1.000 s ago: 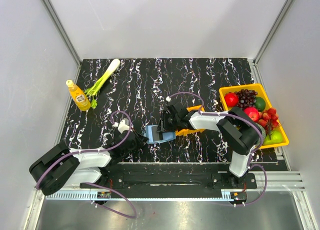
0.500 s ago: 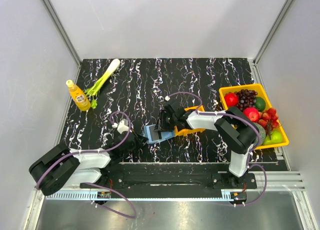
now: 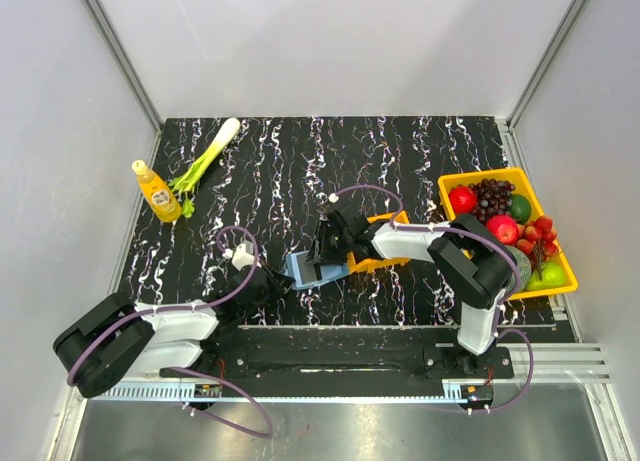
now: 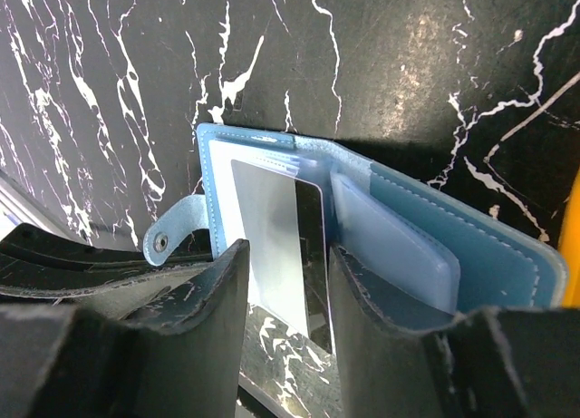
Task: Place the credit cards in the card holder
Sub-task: Insert the credit card into the card holder.
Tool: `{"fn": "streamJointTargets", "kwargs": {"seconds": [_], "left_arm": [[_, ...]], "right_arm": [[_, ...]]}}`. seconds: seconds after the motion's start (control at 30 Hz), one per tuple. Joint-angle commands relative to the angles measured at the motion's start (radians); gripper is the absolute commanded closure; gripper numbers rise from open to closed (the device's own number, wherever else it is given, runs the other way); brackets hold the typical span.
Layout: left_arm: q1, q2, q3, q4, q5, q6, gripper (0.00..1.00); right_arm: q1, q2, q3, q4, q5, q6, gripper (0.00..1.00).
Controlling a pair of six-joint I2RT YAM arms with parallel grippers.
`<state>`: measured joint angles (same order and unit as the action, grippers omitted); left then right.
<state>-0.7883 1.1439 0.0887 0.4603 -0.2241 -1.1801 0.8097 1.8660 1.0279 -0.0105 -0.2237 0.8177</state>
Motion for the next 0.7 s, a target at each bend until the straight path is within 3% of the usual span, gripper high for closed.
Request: {"fn": "streamJointTargets", "kwargs": {"seconds": [0.0, 0.1, 0.27, 0.67], "left_arm": [[-0.003, 0.002, -0.003, -0.066, -0.023, -0.021, 1.0], [-0.003, -0.041, -0.006, -0.126, -0.058, -0.036, 1.0], [-0.003, -0.069, -0.004, -0.149, -0.075, -0.036, 1.0], [-0.008, -0.026, 0.005, -0.094, -0.054, -0.019, 1.0]], "right_arm": [[0.02, -0.017, -0.003, -0.132, 0.041, -0.029, 0.54], [0.019, -0.05, 0.015, -0.206, 0.122, -0.08, 0.51], [0.019, -0.038, 0.029, -0.226, 0.112, -0.091, 0.51], [0.063, -0.038, 0.072, -0.121, -0.032, -0.104, 0.59]]}}
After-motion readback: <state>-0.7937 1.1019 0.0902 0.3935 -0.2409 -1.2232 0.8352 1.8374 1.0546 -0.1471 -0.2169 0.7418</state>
